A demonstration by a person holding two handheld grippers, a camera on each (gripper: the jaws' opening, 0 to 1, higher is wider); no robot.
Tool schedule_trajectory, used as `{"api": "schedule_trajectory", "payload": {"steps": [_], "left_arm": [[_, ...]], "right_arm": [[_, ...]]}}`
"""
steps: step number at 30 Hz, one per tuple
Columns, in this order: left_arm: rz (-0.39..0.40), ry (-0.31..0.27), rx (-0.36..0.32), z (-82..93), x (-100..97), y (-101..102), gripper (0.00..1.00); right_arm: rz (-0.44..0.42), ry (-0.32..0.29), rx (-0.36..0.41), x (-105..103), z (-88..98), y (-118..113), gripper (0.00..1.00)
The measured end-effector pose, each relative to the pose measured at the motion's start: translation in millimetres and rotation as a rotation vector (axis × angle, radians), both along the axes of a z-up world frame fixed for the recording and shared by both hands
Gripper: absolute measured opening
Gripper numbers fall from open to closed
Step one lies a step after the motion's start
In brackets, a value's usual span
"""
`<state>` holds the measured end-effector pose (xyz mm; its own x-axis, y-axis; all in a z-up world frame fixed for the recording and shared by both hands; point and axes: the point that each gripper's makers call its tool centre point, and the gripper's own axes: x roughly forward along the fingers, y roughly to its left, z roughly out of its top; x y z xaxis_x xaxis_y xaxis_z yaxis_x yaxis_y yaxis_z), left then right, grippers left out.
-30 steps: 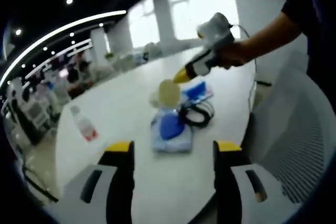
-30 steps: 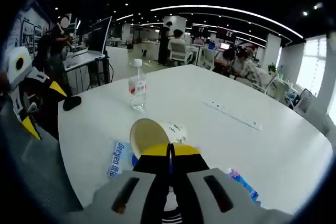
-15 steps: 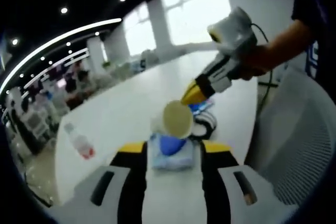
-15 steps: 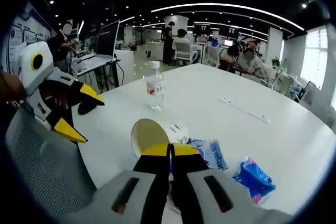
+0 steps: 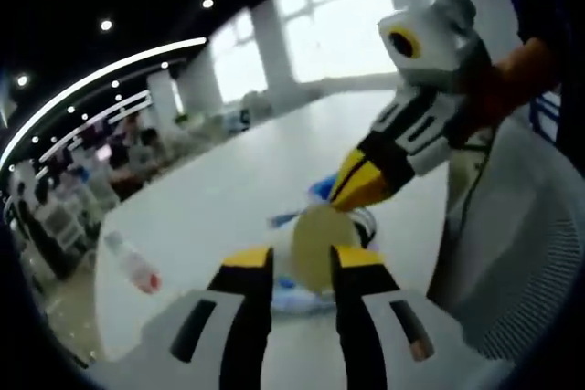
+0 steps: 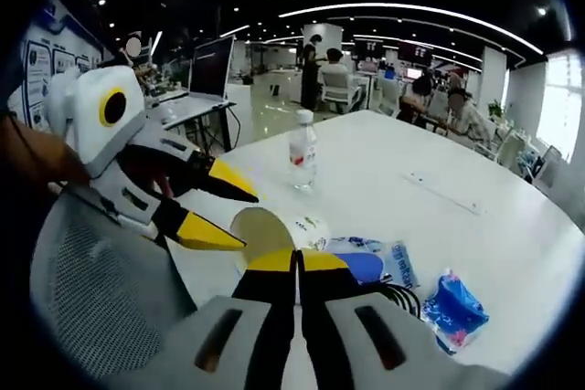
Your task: Arrange the tabletop items into an orderly group along one side of the table until the central work area is clear of visible clutter.
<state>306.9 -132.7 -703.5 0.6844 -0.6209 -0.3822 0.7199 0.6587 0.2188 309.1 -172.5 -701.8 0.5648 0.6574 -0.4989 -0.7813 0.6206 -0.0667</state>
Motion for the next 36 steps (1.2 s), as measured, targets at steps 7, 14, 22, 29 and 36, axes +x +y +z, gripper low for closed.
{"api": "schedule_trajectory", "payload": {"steps": [7, 14, 22, 29, 36], "left_arm": [[0.007, -0.030, 0.038, 1.1, 2.7, 1.5, 0.11], [0.005, -0.016, 0.063, -3.9, 1.3, 0.3, 0.03], [0.011, -0.025, 0.137, -10.4, 2.1, 2.0, 0.00], [0.059, 0.052, 0.169, -18.5, 6.8, 6.0, 0.00], [0.080, 0.153, 0.136, -22.4, 3.8, 4.1, 0.00]], "right_arm": [[0.011, -0.004, -0.008, -7.0, 3.5, 3.3, 0.00], [0.002, 0.021, -0.019, -9.7, -9.3, 1.3, 0.00], [0.005, 0.020, -0.012, -13.9, -9.6, 5.1, 0.00], [0.040, -0.125, -0.055, -12.2, -0.2, 10.6, 0.05], [0.058, -0.169, -0.086, -8.1, -1.7, 13.9, 0.08]]}}
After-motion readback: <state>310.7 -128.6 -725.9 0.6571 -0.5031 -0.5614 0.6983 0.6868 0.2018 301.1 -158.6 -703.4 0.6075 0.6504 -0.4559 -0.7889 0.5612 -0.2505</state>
